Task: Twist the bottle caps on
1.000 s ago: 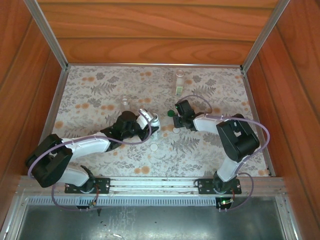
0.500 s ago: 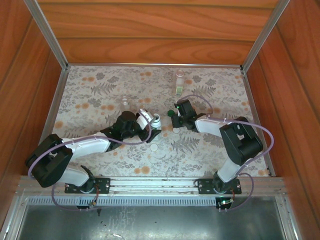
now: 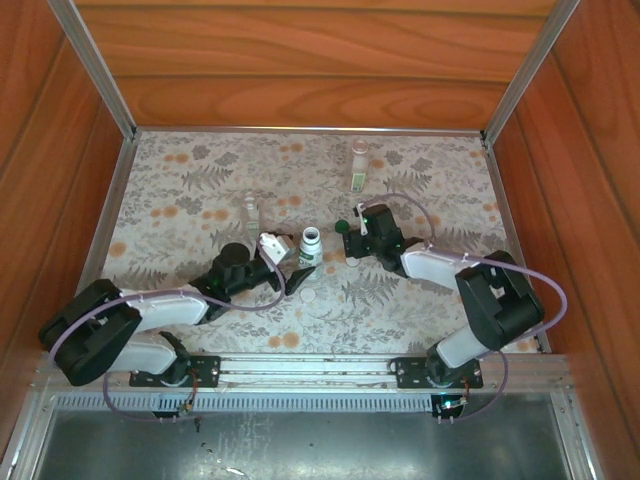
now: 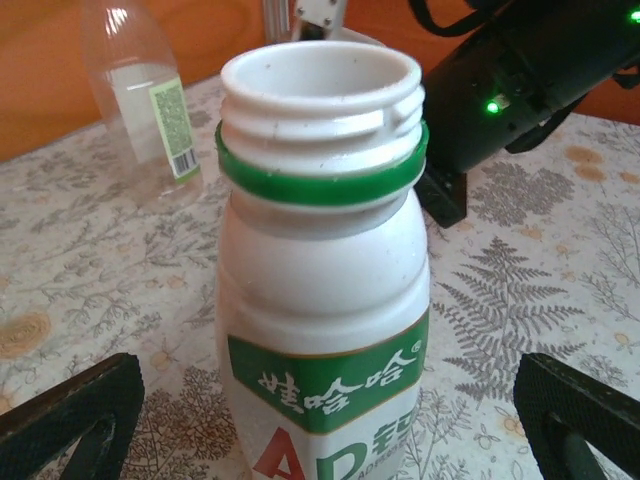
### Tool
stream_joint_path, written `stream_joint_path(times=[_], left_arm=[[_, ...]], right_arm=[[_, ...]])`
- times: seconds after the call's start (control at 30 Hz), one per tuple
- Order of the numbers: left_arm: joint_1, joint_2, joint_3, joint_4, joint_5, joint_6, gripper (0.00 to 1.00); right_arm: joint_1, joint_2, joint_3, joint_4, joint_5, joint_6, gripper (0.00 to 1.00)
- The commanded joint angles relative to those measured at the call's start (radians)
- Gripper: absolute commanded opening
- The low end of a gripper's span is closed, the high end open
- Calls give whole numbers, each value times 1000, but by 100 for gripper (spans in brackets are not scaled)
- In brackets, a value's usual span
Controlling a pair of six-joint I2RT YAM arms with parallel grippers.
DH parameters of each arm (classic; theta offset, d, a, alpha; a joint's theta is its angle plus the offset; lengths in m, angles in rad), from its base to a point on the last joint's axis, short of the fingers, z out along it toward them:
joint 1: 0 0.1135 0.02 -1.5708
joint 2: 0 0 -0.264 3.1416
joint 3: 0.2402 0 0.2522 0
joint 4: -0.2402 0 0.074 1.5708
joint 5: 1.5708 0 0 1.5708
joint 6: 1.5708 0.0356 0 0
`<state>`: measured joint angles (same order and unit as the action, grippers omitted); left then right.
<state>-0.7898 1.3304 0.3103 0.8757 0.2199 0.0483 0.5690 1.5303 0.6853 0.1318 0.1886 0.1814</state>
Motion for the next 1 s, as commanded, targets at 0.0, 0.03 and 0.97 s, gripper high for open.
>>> stream_joint_path(times=[0.0, 0.03, 0.97], left_arm=[[3, 82, -40, 288, -24, 1, 100], [2, 112, -40, 330, -16, -3, 100], [5, 395, 45, 542, 78, -75, 76]], right_arm=[[2, -43, -23, 93, -16, -1, 87], [2, -50, -24, 92, -14, 0, 88], [2, -79, -34, 65, 5, 7, 90]])
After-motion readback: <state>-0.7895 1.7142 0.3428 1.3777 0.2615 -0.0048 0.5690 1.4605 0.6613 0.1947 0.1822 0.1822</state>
